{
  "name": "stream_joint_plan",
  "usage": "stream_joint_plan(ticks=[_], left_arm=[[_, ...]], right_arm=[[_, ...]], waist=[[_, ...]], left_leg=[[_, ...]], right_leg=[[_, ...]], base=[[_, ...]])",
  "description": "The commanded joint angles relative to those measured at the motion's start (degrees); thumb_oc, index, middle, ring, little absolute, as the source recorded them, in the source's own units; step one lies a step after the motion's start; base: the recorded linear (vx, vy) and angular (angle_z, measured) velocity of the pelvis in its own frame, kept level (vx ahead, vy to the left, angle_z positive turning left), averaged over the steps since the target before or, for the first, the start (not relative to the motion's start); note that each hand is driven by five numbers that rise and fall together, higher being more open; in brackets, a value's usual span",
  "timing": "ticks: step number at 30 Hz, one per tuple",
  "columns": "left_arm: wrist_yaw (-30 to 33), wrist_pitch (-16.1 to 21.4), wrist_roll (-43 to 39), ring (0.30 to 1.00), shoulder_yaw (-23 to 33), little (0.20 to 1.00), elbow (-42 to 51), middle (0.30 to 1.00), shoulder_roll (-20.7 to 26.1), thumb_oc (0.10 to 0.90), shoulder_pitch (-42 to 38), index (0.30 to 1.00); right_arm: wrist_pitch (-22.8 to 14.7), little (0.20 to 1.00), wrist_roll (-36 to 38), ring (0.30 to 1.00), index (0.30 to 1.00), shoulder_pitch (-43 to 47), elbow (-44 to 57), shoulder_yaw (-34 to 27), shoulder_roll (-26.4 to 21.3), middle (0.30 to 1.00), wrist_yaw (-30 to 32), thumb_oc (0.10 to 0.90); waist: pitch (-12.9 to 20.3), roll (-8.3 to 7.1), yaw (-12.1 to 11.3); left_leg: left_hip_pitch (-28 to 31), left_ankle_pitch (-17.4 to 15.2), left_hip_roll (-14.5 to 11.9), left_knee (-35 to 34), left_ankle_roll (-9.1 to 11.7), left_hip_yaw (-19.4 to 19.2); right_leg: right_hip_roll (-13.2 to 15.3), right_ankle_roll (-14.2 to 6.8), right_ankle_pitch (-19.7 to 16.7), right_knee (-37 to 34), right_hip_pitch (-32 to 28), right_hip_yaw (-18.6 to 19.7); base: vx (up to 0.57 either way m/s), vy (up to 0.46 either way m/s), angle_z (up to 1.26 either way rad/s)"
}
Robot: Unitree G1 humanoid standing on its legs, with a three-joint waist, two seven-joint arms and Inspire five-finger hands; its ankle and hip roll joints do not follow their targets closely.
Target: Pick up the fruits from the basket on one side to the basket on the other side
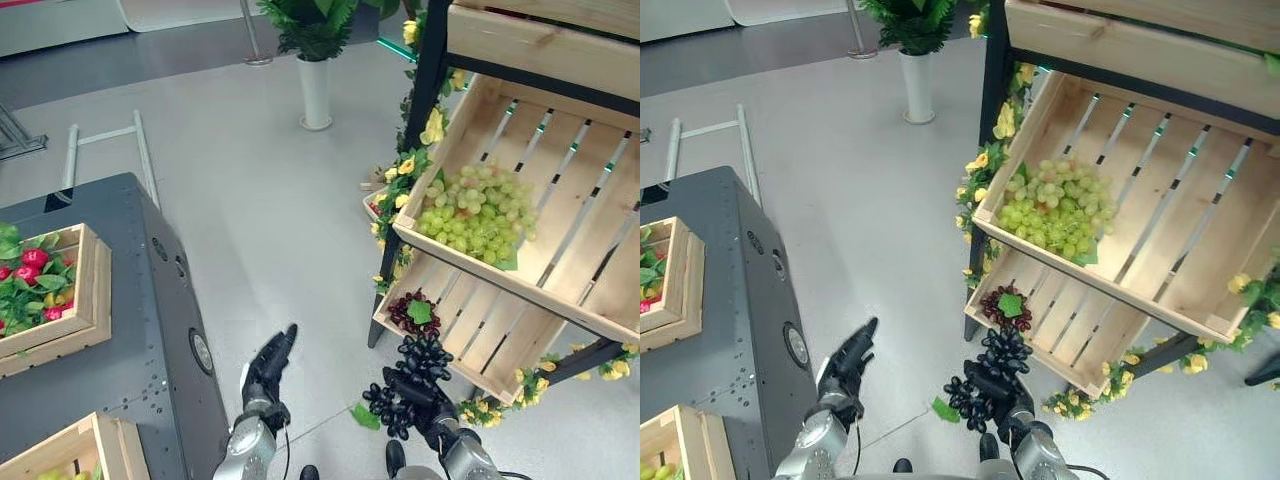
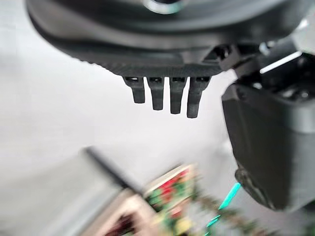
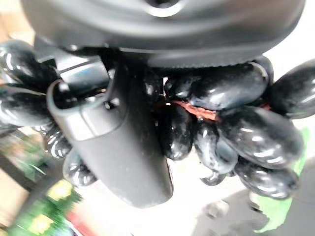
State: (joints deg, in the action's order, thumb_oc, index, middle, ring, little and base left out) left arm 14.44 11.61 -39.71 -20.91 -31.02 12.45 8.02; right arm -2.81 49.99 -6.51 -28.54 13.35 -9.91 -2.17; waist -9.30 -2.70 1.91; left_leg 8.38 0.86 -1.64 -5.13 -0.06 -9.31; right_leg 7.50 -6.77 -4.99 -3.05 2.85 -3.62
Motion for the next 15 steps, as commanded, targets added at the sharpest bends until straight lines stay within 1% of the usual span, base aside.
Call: stream_joint_plan(ticks=[1, 2, 3, 4, 6, 8, 9, 10, 12, 15], left_arm=[[0.1, 3.0, 5.2, 0.900, 1.8, 0.900, 4.4, 0.900, 3.2, 0.800, -4.4, 0.900], [0.3, 3.0, 5.2, 0.900, 1.8, 0.900, 4.3, 0.900, 3.3, 0.800, -4.4, 0.900], [1.4, 2.9, 5.5, 0.900, 2.2, 0.900, 3.4, 0.900, 3.1, 0.800, -4.3, 0.900], [2.3, 2.8, 4.9, 0.900, 3.2, 0.900, 2.5, 0.900, 2.5, 0.800, -3.6, 0.900], [1.2, 2.8, 2.6, 0.900, 4.6, 0.900, 2.4, 0.900, 2.1, 0.800, -2.7, 0.900], [0.0, 3.5, 3.3, 0.900, 4.7, 0.900, 2.7, 0.900, 1.8, 0.800, -2.4, 0.900], [-0.7, 4.1, 3.6, 0.900, 4.4, 0.900, 2.8, 0.900, 1.6, 0.800, -2.7, 0.900], [-1.3, 4.7, 3.9, 0.900, 4.1, 0.900, 3.0, 0.900, 1.6, 0.800, -3.2, 0.900], [-1.5, 6.0, 4.8, 0.900, 2.8, 0.900, 4.6, 0.900, 2.1, 0.800, -4.6, 0.900], [-2.3, 6.0, 3.8, 0.900, 1.4, 0.900, 6.9, 0.900, 3.4, 0.800, -6.3, 0.900]], right_arm=[[-11.2, 0.300, 3.0, 0.300, 0.300, 7.1, 6.8, -2.5, -0.2, 0.300, -1.0, 0.400], [-11.6, 0.300, 3.1, 0.300, 0.300, 7.3, 6.6, -2.5, -0.3, 0.300, -1.0, 0.400], [-12.0, 0.300, 3.1, 0.300, 0.300, 8.1, 6.0, -2.6, -0.5, 0.300, -0.5, 0.400], [-12.0, 0.300, 2.2, 0.300, 0.300, 9.0, 6.1, -2.7, -0.7, 0.300, 0.6, 0.400], [-12.7, 0.300, 0.5, 0.300, 0.300, 9.2, 8.7, -3.1, -1.0, 0.300, 1.8, 0.400], [-14.8, 0.300, -1.2, 0.300, 0.300, 9.7, 10.2, -3.9, -2.0, 0.300, 3.0, 0.400], [-15.6, 0.300, -1.2, 0.300, 0.300, 10.2, 10.4, -4.5, -2.7, 0.300, 3.1, 0.400], [-15.9, 0.300, -1.4, 0.300, 0.300, 10.7, 10.8, -5.2, -3.5, 0.300, 3.3, 0.400], [-16.0, 0.300, -1.9, 0.300, 0.300, 13.4, 10.8, -7.6, -6.6, 0.300, 3.9, 0.400], [-15.4, 0.300, -2.7, 0.300, 0.300, 17.8, 9.7, -10.7, -11.2, 0.300, 5.2, 0.400]], waist=[[-3.0, 0.90, 0.0], [-3.0, 0.79, 0.0], [-3.3, 0.43, -0.5], [-3.7, 0.43, -0.8], [-4.3, 0.39, -0.6], [-4.7, 0.25, -0.7], [-5.0, 0.33, -0.6], [-5.3, 0.46, -0.6], [-6.8, 0.97, -0.4], [-9.6, 1.69, -0.8]], left_leg=[[-4.5, -7.3, -1.3, 8.3, -3.7, 0.3], [-5.0, -7.6, -1.4, 9.1, -3.6, 0.2], [-6.1, -8.4, -1.9, 12.2, -3.1, -0.9], [-6.4, -9.0, -2.7, 14.2, -2.6, -1.8], [-6.7, -9.0, -3.8, 15.3, -2.2, -1.8], [-7.6, -8.6, -4.7, 16.1, -1.5, -2.2], [-8.3, -8.4, -4.7, 16.3, -1.2, -1.8], [-8.8, -8.3, -4.7, 16.6, -1.0, -1.5], [-10.2, -8.8, -4.7, 18.3, -0.7, -1.1], [-13.4, -10.3, -4.8, 23.1, -0.4, -0.4]], right_leg=[[2.3, 0.4, 1.3, 6.6, -1.0, -1.6], [2.2, 0.5, 1.3, 5.9, -1.2, -1.6], [2.5, 0.6, 1.4, 4.8, -1.7, -2.8], [2.7, 0.6, 1.4, 5.2, -1.6, -3.5], [1.9, 1.3, 2.5, 6.3, -1.5, -2.5], [1.9, 2.0, 3.3, 7.0, -1.4, -3.6], [1.7, 2.2, 3.6, 7.3, -1.0, -3.5], [1.7, 2.3, 3.9, 7.9, -0.4, -3.5], [2.1, 2.4, 4.9, 10.5, 1.3, -4.3], [3.2, 2.5, 6.3, 15.8, 4.6, -5.5]], base=[[-0.02, -0.245, -1.13], [0.01, -0.237, -0.68], [0.06, -0.197, -0.31], [0.10, -0.237, -0.37], [0.08, -0.193, -0.53], [0.03, -0.173, -0.19], [-0.01, -0.115, 0.16], [-0.04, -0.079, 0.17], [-0.06, -0.039, 0.18], [-0.11, -0.004, 0.21]])
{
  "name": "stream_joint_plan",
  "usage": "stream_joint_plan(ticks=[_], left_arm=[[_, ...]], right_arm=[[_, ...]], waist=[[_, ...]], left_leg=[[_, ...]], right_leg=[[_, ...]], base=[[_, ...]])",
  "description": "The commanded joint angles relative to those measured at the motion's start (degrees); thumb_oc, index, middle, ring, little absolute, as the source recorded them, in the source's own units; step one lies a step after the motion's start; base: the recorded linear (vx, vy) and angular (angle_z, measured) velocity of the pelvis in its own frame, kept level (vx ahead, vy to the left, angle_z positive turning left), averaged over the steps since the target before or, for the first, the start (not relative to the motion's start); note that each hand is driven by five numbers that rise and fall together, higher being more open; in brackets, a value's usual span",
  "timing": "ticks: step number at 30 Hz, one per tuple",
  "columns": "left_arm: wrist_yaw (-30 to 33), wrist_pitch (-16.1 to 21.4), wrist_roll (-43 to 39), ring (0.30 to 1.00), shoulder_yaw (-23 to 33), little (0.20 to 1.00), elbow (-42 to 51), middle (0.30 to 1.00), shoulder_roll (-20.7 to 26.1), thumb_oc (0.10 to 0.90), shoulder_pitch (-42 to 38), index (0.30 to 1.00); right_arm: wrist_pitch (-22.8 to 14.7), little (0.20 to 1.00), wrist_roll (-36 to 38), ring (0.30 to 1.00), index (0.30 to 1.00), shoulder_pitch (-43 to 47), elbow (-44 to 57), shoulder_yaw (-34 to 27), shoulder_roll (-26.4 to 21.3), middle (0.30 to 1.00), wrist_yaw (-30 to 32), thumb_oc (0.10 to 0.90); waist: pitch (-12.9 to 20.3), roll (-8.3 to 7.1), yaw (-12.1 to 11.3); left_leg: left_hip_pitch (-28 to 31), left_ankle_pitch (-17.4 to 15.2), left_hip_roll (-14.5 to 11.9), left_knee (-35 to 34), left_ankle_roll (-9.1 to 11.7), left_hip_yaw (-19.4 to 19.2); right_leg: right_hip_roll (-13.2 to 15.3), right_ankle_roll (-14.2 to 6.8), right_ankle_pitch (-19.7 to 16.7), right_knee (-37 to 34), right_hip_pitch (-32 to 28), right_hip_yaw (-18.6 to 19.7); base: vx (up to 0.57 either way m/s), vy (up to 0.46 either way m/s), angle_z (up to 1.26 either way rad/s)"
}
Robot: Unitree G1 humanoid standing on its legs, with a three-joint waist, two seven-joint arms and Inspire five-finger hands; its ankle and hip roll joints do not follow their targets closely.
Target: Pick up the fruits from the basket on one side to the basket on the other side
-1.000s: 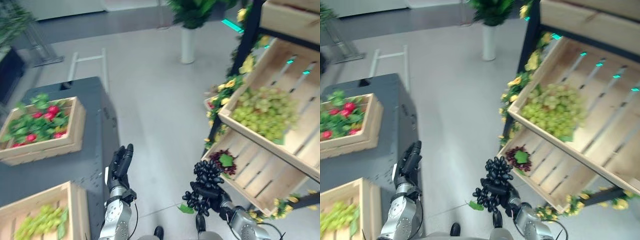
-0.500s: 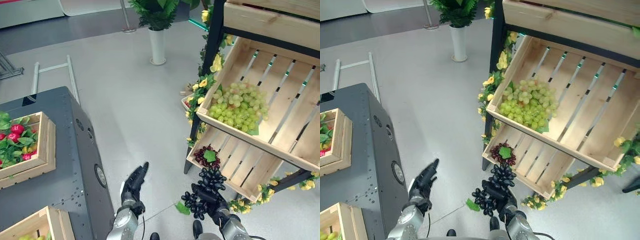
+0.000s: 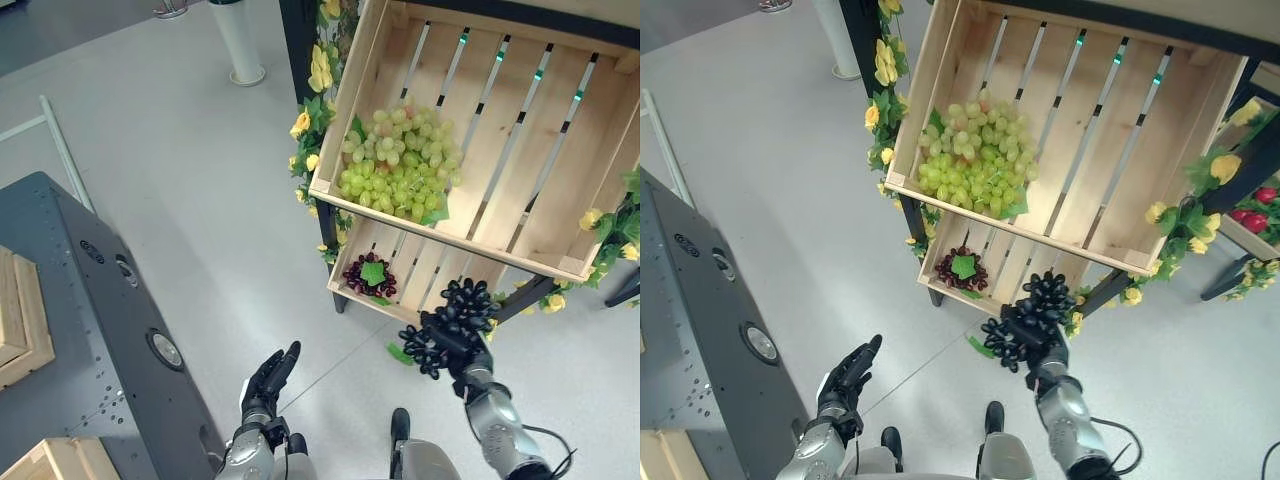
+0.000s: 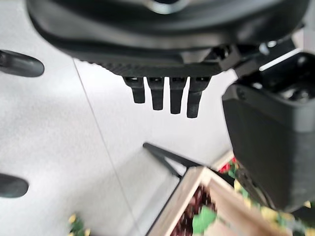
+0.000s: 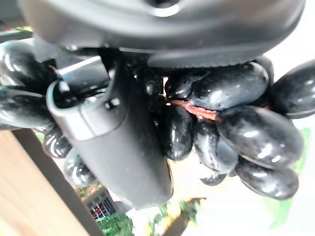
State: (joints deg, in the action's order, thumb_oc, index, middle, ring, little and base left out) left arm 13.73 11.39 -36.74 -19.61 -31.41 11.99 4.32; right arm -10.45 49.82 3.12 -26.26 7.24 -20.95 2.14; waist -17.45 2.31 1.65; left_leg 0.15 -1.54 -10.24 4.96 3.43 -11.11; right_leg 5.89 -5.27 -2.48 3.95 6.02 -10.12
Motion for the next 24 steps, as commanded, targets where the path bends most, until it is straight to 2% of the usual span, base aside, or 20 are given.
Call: stream_joint_plan(ticks=[1, 4, 8, 12, 14, 19, 20, 24], left_arm=[[-2.5, 6.0, 0.5, 0.900, -0.5, 0.900, 8.3, 0.900, 4.7, 0.800, -3.6, 0.900], [-3.5, 5.7, 0.6, 0.900, -2.0, 0.900, 9.4, 0.900, 5.9, 0.800, -5.4, 0.900], [-3.4, 6.2, 2.0, 0.900, -6.5, 0.900, 12.6, 0.900, 7.0, 0.800, -7.0, 0.900], [-2.2, 7.4, 1.7, 0.900, -10.1, 0.900, 13.6, 0.900, 8.2, 0.800, -7.9, 0.900], [-1.5, 7.7, 0.9, 0.900, -10.8, 0.900, 13.9, 0.900, 8.6, 0.800, -8.3, 0.900], [-0.4, 9.0, -0.2, 0.900, -11.3, 0.900, 14.4, 0.900, 9.9, 0.800, -9.0, 0.900], [-0.1, 9.3, -0.3, 0.900, -11.0, 0.900, 14.6, 0.900, 10.5, 0.800, -9.0, 0.900], [0.4, 8.9, -0.4, 0.900, -10.2, 0.900, 15.7, 0.900, 12.2, 0.800, -9.2, 0.900]], right_arm=[[-7.1, 0.300, -2.8, 0.300, 0.300, 11.0, 6.7, -5.7, -2.2, 0.300, 1.9, 0.400], [-4.8, 0.300, -3.3, 0.300, 0.300, 17.2, 4.3, -7.0, -6.6, 0.300, 3.8, 0.400], [-2.0, 0.300, -3.7, 0.300, 0.300, 28.1, -3.1, -8.4, -17.2, 0.300, 4.4, 0.400], [-0.5, 0.300, -4.4, 0.300, 0.300, 37.4, -11.4, -6.5, -24.5, 0.300, 6.1, 0.400], [-0.3, 0.300, -5.4, 0.300, 0.300, 40.8, -14.0, -5.2, -26.1, 0.300, 7.3, 0.400], [4.0, 0.300, -9.7, 0.300, 0.300, 51.3, -20.8, 0.8, -32.2, 0.300, 9.4, 0.400], [5.4, 0.300, -10.0, 0.300, 0.300, 53.5, -22.1, 2.3, -33.3, 0.300, 10.2, 0.400], [6.9, 0.300, -10.8, 0.300, 0.300, 57.3, -24.7, 3.8, -35.2, 0.300, 12.0, 0.400]], waist=[[-3.0, -3.07, -0.9], [-5.4, -2.92, -1.7], [-8.3, -1.93, -3.1], [-9.5, -1.23, -4.5], [-9.8, -1.11, -5.0], [-10.6, -1.07, -7.0], [-10.7, -1.39, -7.6], [-11.0, -2.13, -8.6]], left_leg=[[-7.9, -9.2, 3.9, 16.5, -3.9, 2.2], [-12.8, -11.3, 4.0, 22.2, -4.0, 2.9], [-22.3, -15.5, 4.8, 33.1, -4.7, 5.0], [-29.5, -17.4, 6.1, 40.1, -5.8, 7.5], [-31.6, -17.6, 6.6, 41.7, -6.1, 8.2], [-37.3, -17.4, 7.8, 45.2, -6.7, 9.6], [-38.6, -17.4, 8.0, 45.9, -7.0, 9.9], [-40.9, -17.3, 8.1, 47.5, -7.2, 10.7]], right_leg=[[5.3, 1.2, 4.7, 11.7, 3.7, 0.7], [6.1, 1.6, 6.3, 17.2, 8.1, 0.0], [7.2, 3.3, 10.2, 28.0, 16.2, -0.9], [7.9, 4.7, 12.4, 34.6, 22.2, -0.9], [8.0, 5.0, 12.7, 36.1, 23.9, -0.7], [7.9, 5.6, 13.4, 39.8, 28.6, -1.1], [7.7, 5.8, 13.5, 40.5, 29.7, -1.4], [7.4, 6.2, 13.7, 41.7, 31.1, -2.2]], base=[[-0.16, -0.006, 0.14], [-0.16, -0.001, 0.18], [-0.14, 0.047, 0.23], [-0.10, 0.016, 0.22], [-0.08, -0.007, 0.21], [-0.07, -0.027, 0.10], [-0.06, -0.059, 0.12], [-0.02, -0.084, 0.12]])
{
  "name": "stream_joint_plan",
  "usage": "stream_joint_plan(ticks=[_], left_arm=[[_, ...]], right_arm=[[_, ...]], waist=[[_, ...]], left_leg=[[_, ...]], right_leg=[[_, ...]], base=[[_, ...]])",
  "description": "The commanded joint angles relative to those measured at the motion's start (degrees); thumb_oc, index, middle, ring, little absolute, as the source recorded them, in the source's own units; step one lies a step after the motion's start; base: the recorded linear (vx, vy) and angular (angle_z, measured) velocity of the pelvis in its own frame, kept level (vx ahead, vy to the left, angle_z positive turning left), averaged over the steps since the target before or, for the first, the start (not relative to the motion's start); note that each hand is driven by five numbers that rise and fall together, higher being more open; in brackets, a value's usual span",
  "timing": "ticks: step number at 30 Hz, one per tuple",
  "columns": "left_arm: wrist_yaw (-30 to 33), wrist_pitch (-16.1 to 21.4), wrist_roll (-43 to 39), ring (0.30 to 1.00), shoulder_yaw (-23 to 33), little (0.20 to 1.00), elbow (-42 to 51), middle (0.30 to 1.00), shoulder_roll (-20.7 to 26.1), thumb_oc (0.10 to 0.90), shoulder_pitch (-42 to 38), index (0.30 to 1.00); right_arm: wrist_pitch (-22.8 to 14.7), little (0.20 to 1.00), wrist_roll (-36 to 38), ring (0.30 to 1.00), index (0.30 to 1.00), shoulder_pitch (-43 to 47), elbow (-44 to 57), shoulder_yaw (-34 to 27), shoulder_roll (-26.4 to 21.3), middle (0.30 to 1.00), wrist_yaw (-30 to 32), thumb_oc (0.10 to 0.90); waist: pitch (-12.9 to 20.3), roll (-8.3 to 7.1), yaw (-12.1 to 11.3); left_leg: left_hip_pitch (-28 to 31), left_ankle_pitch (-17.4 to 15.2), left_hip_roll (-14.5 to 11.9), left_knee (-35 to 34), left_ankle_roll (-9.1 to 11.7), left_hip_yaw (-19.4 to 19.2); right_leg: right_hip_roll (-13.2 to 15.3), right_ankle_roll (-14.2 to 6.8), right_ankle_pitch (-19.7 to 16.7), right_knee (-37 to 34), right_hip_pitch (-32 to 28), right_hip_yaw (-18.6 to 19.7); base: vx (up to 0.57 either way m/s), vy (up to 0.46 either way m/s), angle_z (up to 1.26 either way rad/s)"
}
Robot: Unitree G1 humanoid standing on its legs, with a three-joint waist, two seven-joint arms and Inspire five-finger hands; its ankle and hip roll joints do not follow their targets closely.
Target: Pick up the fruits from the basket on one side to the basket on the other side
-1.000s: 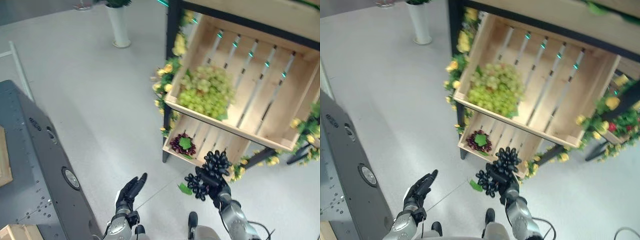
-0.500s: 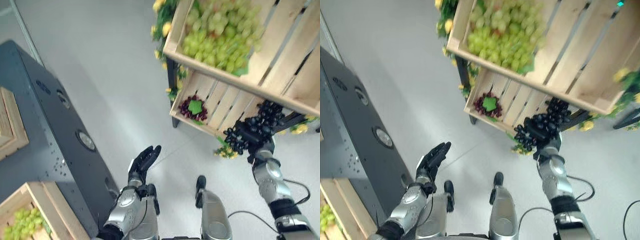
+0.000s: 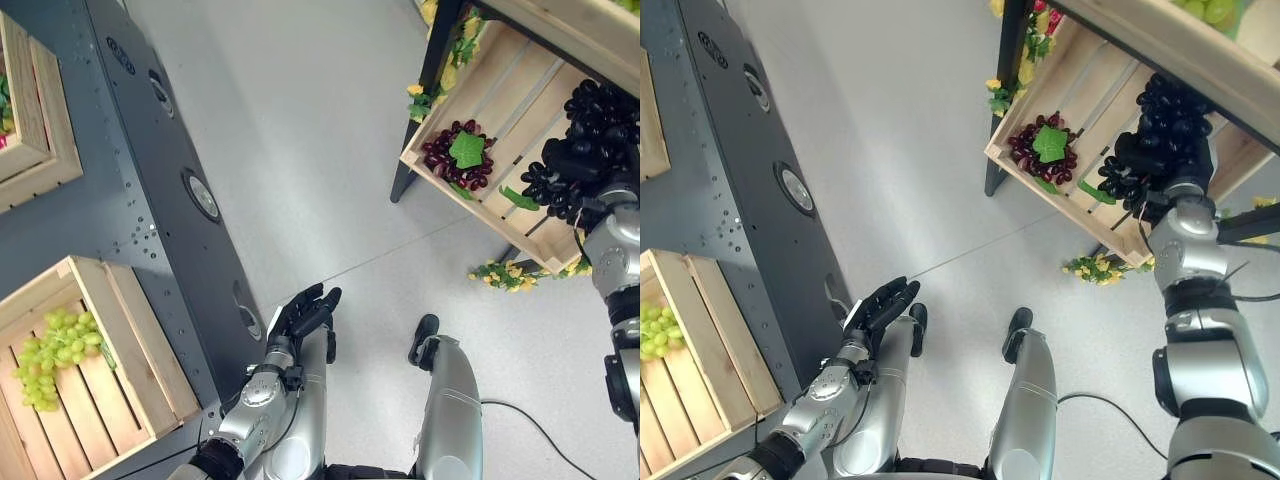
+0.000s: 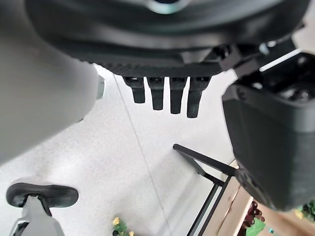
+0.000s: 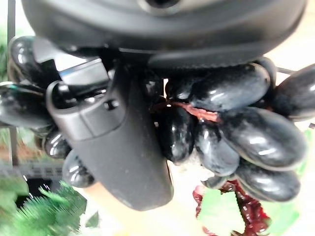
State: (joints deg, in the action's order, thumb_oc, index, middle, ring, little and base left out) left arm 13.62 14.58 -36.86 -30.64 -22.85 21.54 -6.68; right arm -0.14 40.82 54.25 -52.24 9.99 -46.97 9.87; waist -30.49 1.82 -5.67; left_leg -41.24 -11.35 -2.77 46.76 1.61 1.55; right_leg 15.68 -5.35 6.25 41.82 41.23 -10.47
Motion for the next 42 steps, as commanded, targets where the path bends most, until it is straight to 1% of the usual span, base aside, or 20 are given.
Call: stream_joint_plan(ticks=[1, 2, 3, 4, 6, 7, 8, 9, 12, 19, 31, 33, 36, 39, 42], left_arm=[[0.4, 5.4, -0.2, 0.900, 1.1, 0.900, 7.5, 0.900, 3.1, 0.800, 2.0, 0.900], [0.2, 5.1, -0.2, 0.900, 1.4, 0.900, 7.7, 0.900, 3.6, 0.800, 2.2, 0.900], [-0.1, 5.0, -0.3, 0.900, 1.5, 0.900, 7.8, 0.900, 4.2, 0.800, 2.4, 0.900], [-0.5, 5.0, -0.2, 0.900, 1.6, 0.900, 8.1, 0.900, 4.8, 0.800, 2.7, 0.900], [-0.8, 4.9, -0.2, 0.900, 1.6, 0.900, 8.2, 0.900, 5.2, 0.800, 2.7, 0.900], [-0.9, 5.1, -0.2, 0.900, 1.4, 0.900, 8.2, 0.900, 5.5, 0.800, 2.9, 0.900], [-1.0, 5.4, -0.2, 0.900, 1.2, 0.900, 8.2, 0.900, 5.7, 0.800, 3.1, 0.900], [-1.0, 5.5, -0.3, 0.900, 1.2, 0.900, 8.4, 0.900, 5.9, 0.800, 3.2, 0.900], [-1.4, 5.5, 0.0, 0.900, 1.5, 0.900, 8.9, 0.900, 6.3, 0.800, 3.7, 0.900], [-0.6, 5.2, -0.3, 0.900, 1.5, 0.900, 9.3, 0.900, 6.5, 0.800, 3.6, 0.900], [-0.9, 5.9, -0.5, 0.900, 1.0, 0.900, 9.4, 0.900, 6.1, 0.800, 3.8, 0.900], [-0.6, 6.0, -0.5, 0.900, 0.7, 0.900, 9.4, 0.900, 6.1, 0.800, 3.6, 0.900], [-0.5, 6.7, -0.4, 0.900, 0.5, 0.900, 9.4, 0.900, 5.8, 0.800, 3.7, 0.900], [0.0, 7.8, -0.2, 0.900, 0.3, 0.900, 9.2, 0.900, 5.0, 0.800, 3.7, 0.900], [1.0, 7.6, 0.4, 0.900, 0.2, 0.900, 8.9, 0.900, 3.7, 0.800, 3.4, 0.900]], right_arm=[[-2.9, 0.300, -2.8, 0.300, 0.300, 7.2, 0.9, 1.7, -9.6, 0.300, 5.1, 0.400], [-2.0, 0.300, -3.1, 0.300, 0.300, 8.2, 0.7, 2.4, -10.3, 0.300, 5.8, 0.400], [-1.0, 0.300, -3.6, 0.300, 0.300, 9.2, 0.4, 2.9, -10.9, 0.300, 5.9, 0.400], [0.8, 0.300, -5.2, 0.300, 0.300, 10.5, 0.0, 3.9, -11.7, 0.300, 5.5, 0.400], [2.2, 0.300, -6.8, 0.300, 0.300, 12.3, -1.2, 5.4, -12.5, 0.300, 4.7, 0.400], [3.5, 0.300, -7.9, 0.300, 0.300, 14.0, -2.2, 7.2, -13.1, 0.300, 3.7, 0.400], [4.3, 0.415, -8.4, 0.415, 0.415, 15.1, -3.0, 8.5, -13.6, 0.415, 3.6, 0.477], [4.8, 0.900, -8.9, 0.900, 0.900, 15.8, -3.7, 9.3, -13.9, 0.900, 4.0, 0.800], [5.9, 0.900, -8.5, 0.900, 0.900, 17.0, -5.4, 10.3, -14.2, 0.900, 3.3, 0.800], [7.9, 0.900, -9.1, 0.900, 0.900, 18.3, -8.3, 10.6, -13.7, 0.900, 3.6, 0.800], [8.6, 0.900, -9.7, 0.900, 0.900, 19.7, -9.8, 11.7, -13.2, 0.900, 3.0, 0.800], [8.0, 0.900, -9.0, 0.900, 0.900, 20.0, -10.1, 11.9, -13.0, 0.900, 2.6, 0.800], [6.0, 0.900, -6.3, 0.900, 0.900, 19.4, -9.4, 11.5, -12.4, 0.900, 1.6, 0.800], [2.1, 0.900, -4.1, 0.900, 0.900, 16.8, -6.4, 9.6, -10.8, 0.900, 0.4, 0.800], [-1.4, 0.900, -0.2, 0.900, 0.900, 10.6, -1.5, 5.9, -6.8, 0.900, -1.8, 0.800]], waist=[[2.0, -1.85, -1.5], [2.0, -2.08, -1.8], [2.0, -2.32, -2.0], [2.0, -2.58, -2.2], [2.0, -2.78, -2.4], [2.1, -2.92, -2.6], [2.2, -3.12, -2.7], [2.1, -3.23, -2.8], [2.3, -3.53, -3.2], [2.4, -3.49, -3.6], [2.1, -3.30, -3.5], [2.0, -3.25, -3.5], [1.9, -3.03, -3.3], [2.0, -2.59, -2.9], [2.7, -2.47, -2.5]], left_leg=[[0.1, -7.4, 0.6, 5.9, -5.4, -1.8], [0.5, -8.0, 0.5, 5.7, -5.1, -1.5], [0.1, -7.9, 0.5, 6.0, -5.0, -1.4], [-0.3, -7.8, 0.4, 6.1, -5.0, -1.2], [-0.7, -7.5, 0.4, 6.2, -4.9, -1.0], [-0.9, -7.3, 0.3, 6.2, -5.0, -0.9], [-0.9, -7.2, 0.2, 6.2, -5.0, -0.9], [-0.8, -7.2, 0.0, 6.0, -5.0, -1.0], [-0.3, -7.1, -0.1, 5.7, -5.0, -0.8], [1.1, -7.5, -0.3, 5.2, -5.3, -1.1], [2.6, -7.5, -0.5, 4.1, -5.4, -2.0], [2.7, -7.6, -0.6, 4.1, -5.5, -2.0], [3.3, -7.7, -0.5, 3.7, -5.5, -2.3], [4.8, -7.4, -0.6, 2.8, -5.2, -2.8], [7.7, -6.9, -0.8, 1.0, -5.0, -3.7]], right_leg=[[-2.5, 6.3, 5.0, 4.0, -3.8, -2.0], [-2.9, 5.9, 5.3, 3.9, -4.3, -1.9], [-3.0, 5.9, 5.2, 4.0, -4.1, -2.0], [-3.2, 6.0, 5.1, 4.1, -3.8, -2.1], [-3.4, 6.0, 4.9, 4.0, -3.5, -2.1], [-3.5, 6.0, 4.8, 3.9, -3.4, -2.1], [-3.6, 6.1, 4.8, 3.9, -3.5, -2.2], [-3.7, 6.1, 4.7, 3.8, -3.6, -2.4], [-3.8, 6.2, 4.6, 3.1, -4.4, -2.8], [-3.9, 6.2, 4.9, 3.0, -5.7, -3.0], [-4.1, 6.4, 5.0, 2.3, -6.7, -2.9], [-4.0, 6.5, 5.2, 2.4, -6.6, -2.8], [-4.0, 6.6, 5.4, 2.4, -6.9, -2.6], [-3.9, 6.8, 5.8, 2.0, -8.1, -2.4], [-3.6, 6.9, 6.0, 0.6, -10.6, -2.4]], base=[[0.04, -0.078, 0.08], [0.05, -0.083, 0.08], [0.04, -0.080, 0.05], [-0.01, -0.055, 0.00], [-0.01, -0.019, -0.01], [-0.01, -0.017, 0.04], [-0.01, -0.020, 0.04], [0.00, 0.000, 0.00], [0.00, -0.008, 0.01], [0.00, 0.000, 0.00], [0.00, 0.000, 0.00], [0.00, 0.000, 0.00], [0.00, 0.012, 0.00], [0.00, 0.059, -0.03], [0.03, 0.060, -0.06]])
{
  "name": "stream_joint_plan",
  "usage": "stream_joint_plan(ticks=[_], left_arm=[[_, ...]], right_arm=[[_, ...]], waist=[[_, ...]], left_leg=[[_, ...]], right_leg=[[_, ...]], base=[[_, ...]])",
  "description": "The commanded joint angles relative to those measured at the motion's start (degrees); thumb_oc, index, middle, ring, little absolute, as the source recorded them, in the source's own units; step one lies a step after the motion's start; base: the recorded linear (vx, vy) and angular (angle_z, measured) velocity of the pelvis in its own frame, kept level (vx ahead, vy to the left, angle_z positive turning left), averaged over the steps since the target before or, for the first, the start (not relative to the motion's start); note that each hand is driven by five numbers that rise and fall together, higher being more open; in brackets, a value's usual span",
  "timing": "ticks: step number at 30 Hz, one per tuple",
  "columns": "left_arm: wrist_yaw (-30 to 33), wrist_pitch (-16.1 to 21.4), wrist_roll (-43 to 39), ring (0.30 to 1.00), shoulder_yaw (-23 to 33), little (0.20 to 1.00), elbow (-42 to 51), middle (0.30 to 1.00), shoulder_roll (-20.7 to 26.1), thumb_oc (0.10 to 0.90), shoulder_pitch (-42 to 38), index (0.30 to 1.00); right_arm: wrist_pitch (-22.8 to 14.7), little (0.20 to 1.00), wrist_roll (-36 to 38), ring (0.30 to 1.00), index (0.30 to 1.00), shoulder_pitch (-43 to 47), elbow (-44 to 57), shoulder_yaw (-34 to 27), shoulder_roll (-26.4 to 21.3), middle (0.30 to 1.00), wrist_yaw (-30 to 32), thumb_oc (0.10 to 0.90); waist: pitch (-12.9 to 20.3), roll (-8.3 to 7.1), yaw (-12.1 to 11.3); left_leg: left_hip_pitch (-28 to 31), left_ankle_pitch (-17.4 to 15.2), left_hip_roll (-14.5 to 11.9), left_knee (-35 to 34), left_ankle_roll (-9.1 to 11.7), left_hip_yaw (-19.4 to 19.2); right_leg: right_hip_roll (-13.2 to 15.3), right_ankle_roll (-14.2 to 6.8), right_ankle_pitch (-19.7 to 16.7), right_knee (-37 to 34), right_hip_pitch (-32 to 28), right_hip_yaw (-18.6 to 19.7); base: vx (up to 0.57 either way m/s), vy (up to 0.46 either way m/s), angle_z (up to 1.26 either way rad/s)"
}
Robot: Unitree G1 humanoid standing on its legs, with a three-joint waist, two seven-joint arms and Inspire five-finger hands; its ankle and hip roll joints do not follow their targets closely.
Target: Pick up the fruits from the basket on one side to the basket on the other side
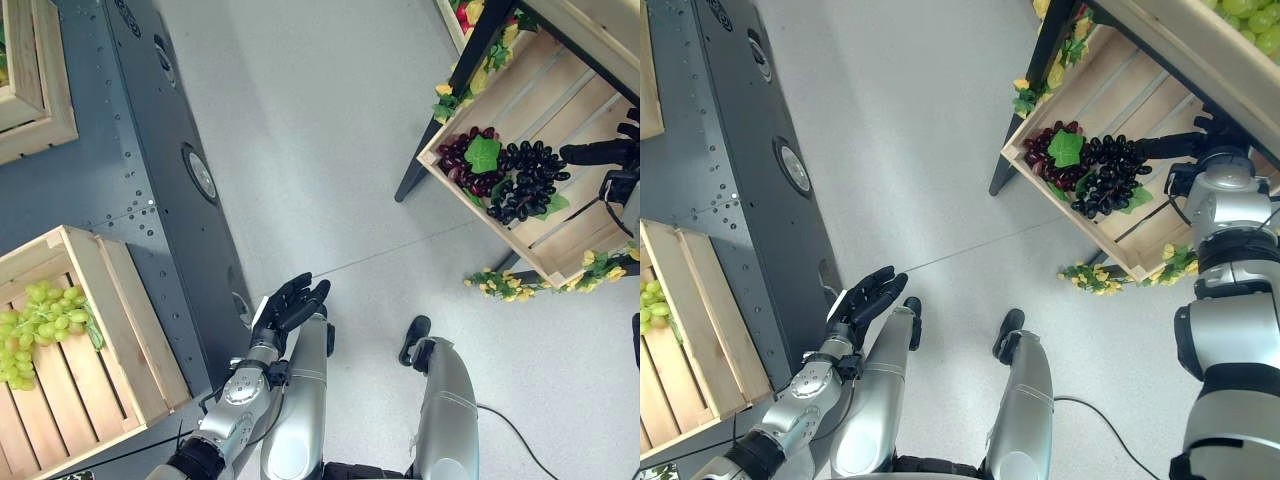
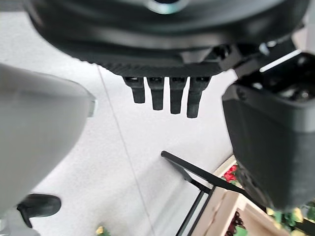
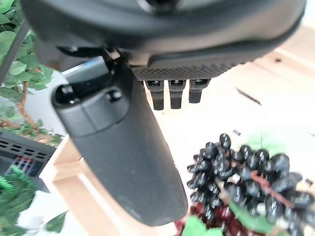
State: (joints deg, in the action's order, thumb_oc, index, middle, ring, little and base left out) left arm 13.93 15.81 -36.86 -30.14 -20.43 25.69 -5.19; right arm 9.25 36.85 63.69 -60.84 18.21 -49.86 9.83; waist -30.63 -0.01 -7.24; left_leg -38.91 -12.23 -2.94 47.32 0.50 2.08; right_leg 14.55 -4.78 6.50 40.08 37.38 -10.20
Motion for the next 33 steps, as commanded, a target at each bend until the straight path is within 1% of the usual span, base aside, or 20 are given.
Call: stream_joint_plan(ticks=[1, 3, 4, 5, 6, 10, 12, 14, 18, 19, 20, 23, 24, 25, 26, 27, 29, 30, 32, 33], left_arm=[[0.9, 6.5, 0.4, 0.900, -0.1, 0.900, 6.2, 0.900, -0.9, 0.800, 1.7, 0.900], [1.3, 6.4, 1.0, 0.900, 0.1, 0.900, 5.4, 0.900, -2.1, 0.800, 1.5, 0.900], [1.5, 6.6, 1.2, 0.900, 0.1, 0.900, 5.2, 0.900, -2.3, 0.800, 1.4, 0.900], [1.5, 6.5, 1.4, 0.900, 0.4, 0.900, 4.6, 0.900, -3.1, 0.800, 1.2, 0.900], [1.5, 6.7, 1.6, 0.900, 0.5, 0.900, 4.3, 0.900, -3.5, 0.800, 1.1, 0.900], [1.6, 7.6, 2.0, 0.900, 1.1, 0.900, 1.9, 0.900, -5.0, 0.800, 1.2, 0.900], [1.6, 7.7, 2.5, 0.900, 2.3, 0.900, 0.5, 0.900, -5.5, 0.800, 2.4, 0.900], [1.4, 8.1, 2.7, 0.900, 2.9, 0.900, 0.1, 0.900, -5.7, 0.800, 3.0, 0.900], [1.8, 8.0, 3.7, 0.900, 4.1, 0.900, -0.4, 0.900, -6.4, 0.800, 4.8, 0.900], [2.0, 7.9, 4.0, 0.900, 4.3, 0.900, -0.6, 0.900, -6.5, 0.800, 5.0, 0.900], [2.2, 7.7, 4.3, 0.900, 4.6, 0.900, -1.2, 0.900, -7.0, 0.800, 5.3, 0.900], [2.5, 7.3, 4.7, 0.900, 5.2, 0.900, -1.3, 0.900, -7.6, 0.800, 6.2, 0.900], [2.6, 7.5, 4.8, 0.900, 5.5, 0.900, -1.3, 0.900, -7.8, 0.800, 7.1, 0.900], [2.5, 7.4, 4.7, 0.900, 5.6, 0.900, -1.3, 0.900, -7.8, 0.800, 7.2, 0.900], [2.8, 7.6, 4.8, 0.900, 5.9, 0.900, -1.3, 0.900, -7.9, 0.800, 7.9, 0.900], [2.9, 7.4, 4.7, 0.900, 6.1, 0.900, -1.3, 0.900, -7.9, 0.800, 8.0, 0.900], [2.9, 7.1, 4.9, 0.900, 7.0, 0.900, -1.3, 0.900, -8.0, 0.800, 8.5, 0.900], [3.5, 7.4, 5.2, 0.900, 7.6, 0.900, -1.4, 0.900, -8.4, 0.800, 8.9, 0.900], [3.6, 7.2, 5.1, 0.900, 8.2, 0.900, -1.6, 0.900, -8.6, 0.800, 9.3, 0.900], [3.7, 7.4, 4.8, 0.900, 9.0, 0.900, -2.0, 0.900, -9.0, 0.800, 9.7, 0.900]], right_arm=[[-11.5, 0.900, 4.5, 0.900, 0.900, -0.5, 8.3, -3.1, -2.7, 0.900, -3.0, 0.800], [-13.1, 0.900, 4.2, 0.900, 0.900, -6.7, 13.0, -4.9, 1.3, 0.900, -3.4, 0.800], [-13.1, 0.900, 4.2, 0.900, 0.900, -7.5, 13.6, -5.0, 1.9, 0.900, -3.9, 0.800], [-14.6, 0.900, 4.3, 0.900, 0.900, -12.2, 17.1, -5.4, 5.3, 0.900, -4.8, 0.800], [-15.4, 0.900, 3.9, 0.900, 0.900, -14.6, 18.7, -5.6, 7.0, 0.900, -5.6, 0.800], [-18.4, 0.900, 2.6, 0.900, 0.900, -22.8, 22.2, -5.1, 13.5, 0.900, -6.8, 0.800], [-19.4, 0.900, 4.1, 0.900, 0.900, -28.8, 25.3, -5.4, 18.8, 0.900, -7.5, 0.800], [-19.8, 0.900, 5.4, 0.900, 0.900, -30.9, 26.6, -5.3, 20.7, 0.900, -8.1, 0.800], [-21.2, 0.900, 6.1, 0.900, 0.900, -37.8, 31.1, -4.4, 27.1, 0.900, -7.6, 0.800], [-21.2, 0.900, 5.6, 0.900, 0.900, -38.8, 31.8, -4.2, 27.9, 0.900, -7.7, 0.800], [-20.9, 0.900, 4.3, 0.900, 0.900, -40.9, 32.7, -3.4, 29.1, 0.900, -8.2, 0.800], [-20.3, 0.900, 3.3, 0.900, 0.900, -44.6, 34.4, -1.3, 30.8, 0.900, -8.8, 0.800], [-20.1, 0.900, 3.2, 0.900, 0.900, -46.7, 34.8, -0.5, 31.5, 0.900, -9.9, 0.800], [-20.2, 0.900, 3.0, 0.900, 0.900, -47.1, 34.8, -0.3, 31.7, 0.900, -10.0, 0.800], [-19.6, 0.900, 2.3, 0.900, 0.900, -49.1, 35.0, 0.5, 32.4, 0.900, -11.1, 0.800], [-19.4, 0.900, 1.5, 0.900, 0.900, -50.1, 35.1, 1.0, 32.8, 0.900, -10.9, 0.800], [-18.2, 0.900, 1.4, 0.900, 0.900, -52.5, 35.0, 1.9, 33.9, 0.900, -11.0, 0.800], [-16.6, 0.900, 2.2, 0.900, 0.900, -54.3, 35.4, 2.6, 34.7, 0.900, -12.0, 0.800], [-15.9, 0.900, 2.9, 0.900, 0.900, -55.7, 35.9, 3.0, 35.5, 0.900, -12.4, 0.800], [-14.8, 0.900, 3.5, 0.900, 0.900, -57.5, 36.2, 3.2, 36.4, 0.900, -13.1, 0.800]], waist=[[3.1, -0.57, -0.8], [3.7, -0.70, -0.4], [3.8, -0.71, -0.4], [4.2, -0.70, 0.0], [4.5, -0.65, 0.2], [5.9, -0.77, 1.2], [7.5, -1.02, 1.9], [8.1, -1.10, 2.1], [10.8, -1.43, 2.8], [11.4, -1.63, 2.9], [12.5, -1.77, 3.2], [14.5, -1.80, 3.3], [15.8, -1.71, 3.3], [16.1, -1.70, 3.3], [17.3, -1.58, 3.3], [17.8, -1.56, 3.2], [19.0, -1.48, 3.1], [19.8, -1.45, 2.9], [20.4, -1.44, 2.8], [21.2, -1.29, 2.7]], left_leg=[[6.1, -6.0, -0.7, -0.1, -3.9, -4.4], [8.8, -5.7, -0.9, -1.9, -3.8, -5.1], [9.2, -5.7, -1.0, -2.1, -3.8, -5.2], [11.3, -5.4, -1.2, -3.5, -3.6, -5.7], [12.5, -5.3, -1.3, -4.3, -3.6, -5.9], [17.9, -4.4, -1.9, -8.7, -3.1, -7.1], [22.5, -3.0, -2.4, -13.5, -2.6, -8.0], [24.1, -2.2, -2.5, -15.4, -2.4, -8.3], [28.8, -0.1, -2.6, -21.3, -1.9, -8.7], [28.9, 0.9, -2.6, -22.2, -2.1, -9.0], [30.6, 1.8, -2.7, -24.5, -1.9, -9.2], [33.6, 3.4, -2.4, -28.9, -1.7, -9.3], [35.4, 4.6, -2.2, -31.8, -1.7, -9.2], [35.5, 4.8, -2.2, -32.4, -1.7, -9.1], [36.8, 6.0, -1.9, -35.0, -1.5, -8.6], [37.4, 6.6, -1.8, -36.5, -1.4, -8.2], [38.9, 8.0, -1.6, -40.2, -1.2, -7.3], [40.0, 9.1, -1.5, -42.8, -1.1, -6.7], [40.7, 9.9, -1.4, -44.9, -1.0, -6.4], [41.4, 11.0, -1.4, -47.5, -0.7, -5.9]], right_leg=[[-2.4, 6.3, 5.9, 1.9, -7.5, -2.7], [-2.3, 6.3, 5.8, 0.2, -10.2, -3.0], [-2.3, 6.3, 5.7, -0.1, -10.6, -3.0], [-2.2, 6.3, 5.6, -1.5, -12.9, -3.2], [-2.2, 6.3, 5.4, -2.3, -14.0, -3.3], [-2.3, 5.8, 4.5, -6.6, -19.3, -2.9], [-2.6, 5.3, 3.5, -11.2, -23.8, -2.6], [-2.7, 5.0, 3.0, -13.2, -25.4, -2.5], [-3.3, 4.3, 1.4, -19.5, -30.1, -2.1], [-3.3, 4.6, 0.6, -20.6, -30.4, -2.2], [-3.4, 4.2, -0.1, -22.8, -32.0, -2.2], [-3.7, 3.6, -1.4, -27.4, -35.0, -2.2], [-3.7, 3.2, -2.3, -29.6, -36.5, -2.3], [-3.8, 3.1, -2.5, -30.0, -36.6, -2.3], [-3.9, 2.8, -3.4, -32.0, -37.7, -2.1], [-4.0, 2.6, -3.9, -33.2, -38.3, -2.1], [-4.2, 2.3, -5.0, -35.9, -39.7, -2.4], [-4.3, 2.0, -5.9, -37.9, -40.6, -2.7], [-4.5, 1.8, -6.6, -39.5, -41.3, -3.2], [-4.5, 1.4, -7.4, -41.3, -41.9, -4.1]], base=[[0.06, 0.050, -0.05], [0.06, 0.036, -0.07], [0.07, 0.037, -0.08], [0.07, 0.041, -0.07], [0.09, 0.051, -0.02], [0.09, 0.031, 0.00], [0.15, 0.015, 0.08], [0.09, -0.005, -0.06], [0.10, -0.026, -0.06], [0.07, -0.038, -0.10], [0.06, -0.035, -0.10], [0.12, -0.025, -0.02], [0.10, -0.016, -0.01], [0.12, -0.031, 0.02], [0.08, -0.032, 0.03], [0.10, -0.054, 0.05], [0.07, -0.051, 0.13], [0.06, -0.051, 0.23], [0.04, -0.049, 0.20], [0.02, -0.044, 0.22]])
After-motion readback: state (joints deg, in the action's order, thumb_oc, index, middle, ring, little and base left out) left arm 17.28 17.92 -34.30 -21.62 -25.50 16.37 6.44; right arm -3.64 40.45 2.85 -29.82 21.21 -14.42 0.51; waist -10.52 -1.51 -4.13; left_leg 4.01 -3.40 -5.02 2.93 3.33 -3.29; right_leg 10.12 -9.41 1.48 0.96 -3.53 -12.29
